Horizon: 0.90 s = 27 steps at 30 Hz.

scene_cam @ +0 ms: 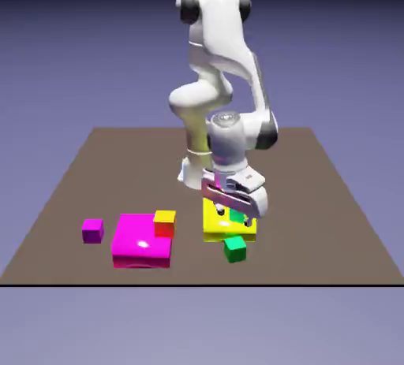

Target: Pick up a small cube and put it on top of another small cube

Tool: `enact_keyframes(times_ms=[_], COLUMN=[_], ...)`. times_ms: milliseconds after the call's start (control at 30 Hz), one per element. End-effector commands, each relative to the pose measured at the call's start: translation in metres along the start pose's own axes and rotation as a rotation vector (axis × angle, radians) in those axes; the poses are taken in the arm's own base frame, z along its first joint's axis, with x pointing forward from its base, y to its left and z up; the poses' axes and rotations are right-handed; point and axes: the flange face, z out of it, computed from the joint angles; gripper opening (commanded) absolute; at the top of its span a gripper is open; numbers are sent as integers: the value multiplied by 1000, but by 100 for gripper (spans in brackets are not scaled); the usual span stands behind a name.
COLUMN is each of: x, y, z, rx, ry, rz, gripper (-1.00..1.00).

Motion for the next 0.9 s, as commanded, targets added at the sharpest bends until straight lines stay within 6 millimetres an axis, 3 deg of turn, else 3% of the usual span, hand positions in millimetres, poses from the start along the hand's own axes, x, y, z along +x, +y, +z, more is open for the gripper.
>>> enact_keyframes(times_ms=[0,667,733,867], x=[1,18,18,13], y=[0,8,9,3], z=[3,50,51,105], rx=[11,217,222,220], ry=[-3,-21,-20,-21], rz=[-42,-889,-909,-911], gripper=[0,0,0,0])
